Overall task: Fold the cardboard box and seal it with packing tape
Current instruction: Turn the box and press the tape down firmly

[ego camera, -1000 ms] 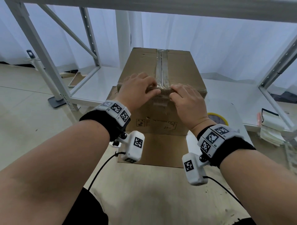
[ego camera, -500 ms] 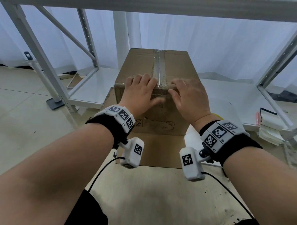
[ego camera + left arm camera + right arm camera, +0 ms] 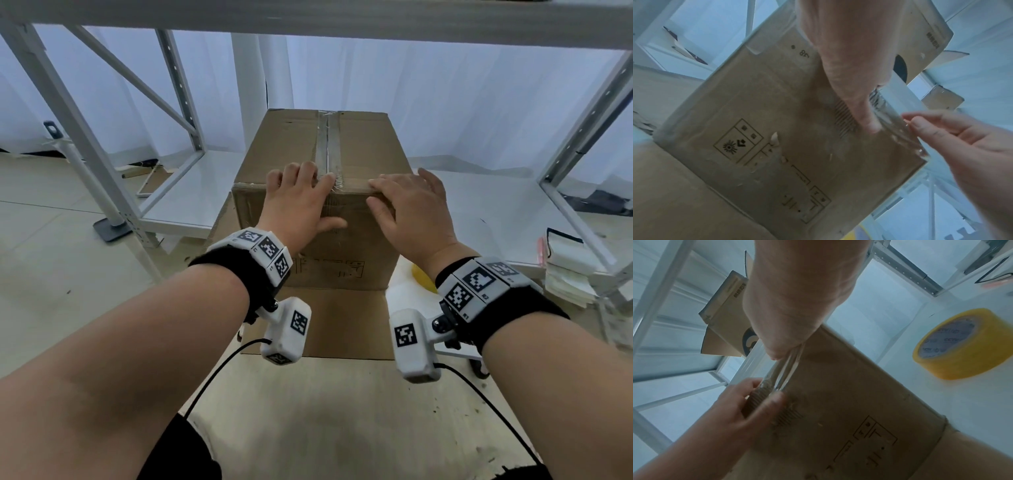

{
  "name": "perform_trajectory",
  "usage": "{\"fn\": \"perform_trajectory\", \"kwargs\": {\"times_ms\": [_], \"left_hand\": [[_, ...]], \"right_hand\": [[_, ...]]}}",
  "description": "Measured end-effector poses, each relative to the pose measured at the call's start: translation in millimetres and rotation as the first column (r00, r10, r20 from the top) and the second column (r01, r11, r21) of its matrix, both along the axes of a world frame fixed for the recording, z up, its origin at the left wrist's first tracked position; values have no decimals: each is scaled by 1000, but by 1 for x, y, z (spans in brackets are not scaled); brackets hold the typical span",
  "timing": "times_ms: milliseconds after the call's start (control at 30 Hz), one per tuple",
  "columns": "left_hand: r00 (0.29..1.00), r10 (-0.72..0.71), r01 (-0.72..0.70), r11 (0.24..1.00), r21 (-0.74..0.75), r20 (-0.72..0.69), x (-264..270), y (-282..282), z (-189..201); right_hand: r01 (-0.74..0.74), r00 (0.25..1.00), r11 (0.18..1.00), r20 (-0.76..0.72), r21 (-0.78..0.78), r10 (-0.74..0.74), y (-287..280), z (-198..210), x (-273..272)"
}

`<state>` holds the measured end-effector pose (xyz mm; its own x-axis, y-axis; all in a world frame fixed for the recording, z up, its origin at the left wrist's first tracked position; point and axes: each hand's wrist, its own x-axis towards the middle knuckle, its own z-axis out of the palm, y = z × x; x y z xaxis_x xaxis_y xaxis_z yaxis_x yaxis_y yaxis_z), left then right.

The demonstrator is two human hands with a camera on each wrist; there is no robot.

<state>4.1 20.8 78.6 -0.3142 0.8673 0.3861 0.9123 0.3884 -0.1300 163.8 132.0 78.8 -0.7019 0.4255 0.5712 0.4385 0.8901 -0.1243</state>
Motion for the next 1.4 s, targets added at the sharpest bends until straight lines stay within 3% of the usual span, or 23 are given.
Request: {"fn": "perform_trajectory", "kwargs": {"times_ms": [133,333,500,667,767,867,1167,1400], "left_hand": [[986,-47,34,996,85,159,4,8,12],[1000,-13,13,1000,-16,0,8,23,12],[995,-28,22,998,-65,-94,3,19,4],[998,-55,54,996,-70,-14,4,18,13],[982,-157,159,987,-14,101,12,25,23],[966,-242,244,970,-19,88,22,39,26],[977,-196,191,979,-67,-81,24,46,8],[973,-228,230,972,-42,45,30,48,22]], "right_hand": [[35,996,998,-79,-61,-40,5,3,10],[120,993,980,23,-157,-117,14,2,12],[63,992,959,-91,-277,-92,18,-2,8],[-87,948,833,-302,-547,-99,20,-2,18],[-128,933,762,-337,-635,-124,21,0,24],[-151,920,697,-359,-701,-161,21,1,27],[-187,900,622,-387,-760,-202,28,-3,28],[-151,933,618,-317,-772,-168,26,-5,41]]}}
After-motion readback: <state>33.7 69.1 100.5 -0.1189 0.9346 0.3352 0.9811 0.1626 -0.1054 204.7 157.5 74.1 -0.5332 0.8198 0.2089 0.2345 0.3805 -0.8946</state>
